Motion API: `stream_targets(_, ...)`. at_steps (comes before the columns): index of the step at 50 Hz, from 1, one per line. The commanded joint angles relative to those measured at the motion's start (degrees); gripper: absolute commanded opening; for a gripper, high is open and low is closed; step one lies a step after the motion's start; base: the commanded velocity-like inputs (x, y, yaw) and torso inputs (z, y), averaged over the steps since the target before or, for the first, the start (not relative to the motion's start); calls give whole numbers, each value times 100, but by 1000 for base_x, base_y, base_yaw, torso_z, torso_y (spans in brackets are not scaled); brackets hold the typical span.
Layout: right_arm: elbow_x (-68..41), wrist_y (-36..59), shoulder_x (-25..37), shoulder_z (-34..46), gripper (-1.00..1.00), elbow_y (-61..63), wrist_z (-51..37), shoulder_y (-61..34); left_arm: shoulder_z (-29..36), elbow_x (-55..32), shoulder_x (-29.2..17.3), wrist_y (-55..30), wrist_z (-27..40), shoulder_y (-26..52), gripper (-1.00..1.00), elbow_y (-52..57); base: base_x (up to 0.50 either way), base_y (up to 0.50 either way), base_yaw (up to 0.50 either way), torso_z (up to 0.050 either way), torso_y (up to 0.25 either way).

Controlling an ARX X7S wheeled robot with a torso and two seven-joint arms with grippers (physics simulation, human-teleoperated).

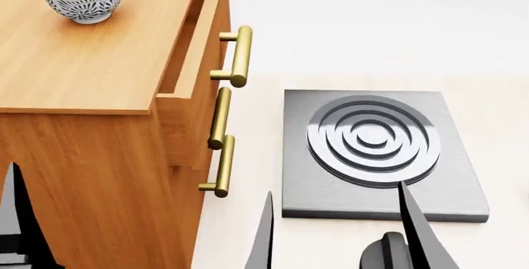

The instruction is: Pick the akita bowl on the wooden cabinet and place it on the plate.

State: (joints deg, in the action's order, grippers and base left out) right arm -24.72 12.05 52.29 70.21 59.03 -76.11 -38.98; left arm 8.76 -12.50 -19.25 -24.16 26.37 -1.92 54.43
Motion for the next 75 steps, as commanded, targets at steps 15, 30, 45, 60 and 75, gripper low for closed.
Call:
stream_targets(15, -19, 26, -5, 169, 100, 30, -19, -144, -548, -2338, -511, -767, 1012, 1354, 100, 274, 71, 0, 0, 0, 0)
stream_targets(30, 28, -11, -13, 359, 100, 30, -111, -290, -207, -3325, -963, -1321, 1844, 2421, 100, 546, 151, 0, 0, 0, 1)
stream_targets(45, -215, 128, -24, 356, 100, 1, -341, -422, 1190, -5319, -2202, -924, 3737, 4829, 100, 530, 0, 0, 0, 0, 0)
stream_targets(60, -671, 299, -90, 201, 100, 46, -907, -561, 1628, -6170, -2137, -1327, 4111, 6451, 100, 65, 0, 0, 0, 0, 0)
stream_targets(75, -1522, 587, -72, -623, 100, 70, -1285, -439, 1956, -6168, -1708, -1710, 3515, 7354, 100, -1074, 0, 0, 0, 0, 0)
